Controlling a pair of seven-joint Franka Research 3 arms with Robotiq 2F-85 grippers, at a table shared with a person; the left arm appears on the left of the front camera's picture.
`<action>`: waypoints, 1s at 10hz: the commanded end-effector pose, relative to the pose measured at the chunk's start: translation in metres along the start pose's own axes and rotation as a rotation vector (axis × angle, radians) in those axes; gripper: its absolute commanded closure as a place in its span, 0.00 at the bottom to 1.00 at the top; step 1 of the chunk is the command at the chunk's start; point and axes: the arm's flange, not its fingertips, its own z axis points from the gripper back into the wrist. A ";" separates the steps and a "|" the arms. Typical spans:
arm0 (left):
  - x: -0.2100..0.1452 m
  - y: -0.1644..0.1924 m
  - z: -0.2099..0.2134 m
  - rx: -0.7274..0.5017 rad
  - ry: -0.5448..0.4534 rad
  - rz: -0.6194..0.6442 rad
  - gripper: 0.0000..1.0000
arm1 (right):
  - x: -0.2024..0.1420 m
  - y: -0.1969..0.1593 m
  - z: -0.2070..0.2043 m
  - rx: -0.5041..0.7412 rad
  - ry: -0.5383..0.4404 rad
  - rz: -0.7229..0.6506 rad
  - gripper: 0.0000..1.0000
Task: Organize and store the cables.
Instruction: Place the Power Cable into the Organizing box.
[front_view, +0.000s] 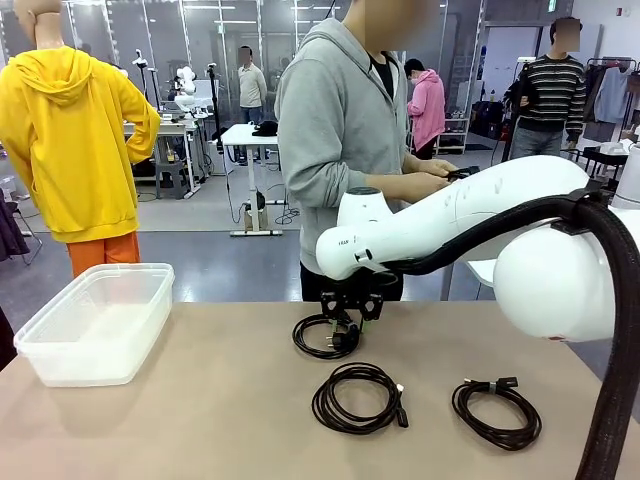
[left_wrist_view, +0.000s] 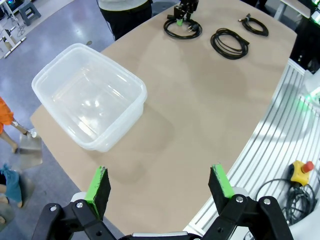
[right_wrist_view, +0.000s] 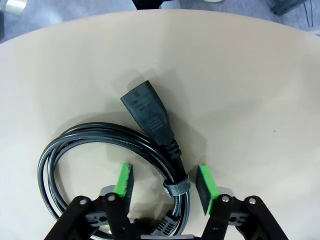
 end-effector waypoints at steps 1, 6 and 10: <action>0.001 0.000 0.000 -0.007 -0.007 -0.010 0.00 | 0.000 -0.003 0.001 0.012 0.001 0.006 1.00; 0.001 0.000 0.000 -0.007 -0.007 -0.010 0.00 | 0.001 -0.004 0.011 0.001 0.000 0.007 1.00; 0.001 0.000 0.000 -0.007 -0.007 -0.010 0.00 | -0.009 0.001 0.081 0.037 -0.028 0.001 0.87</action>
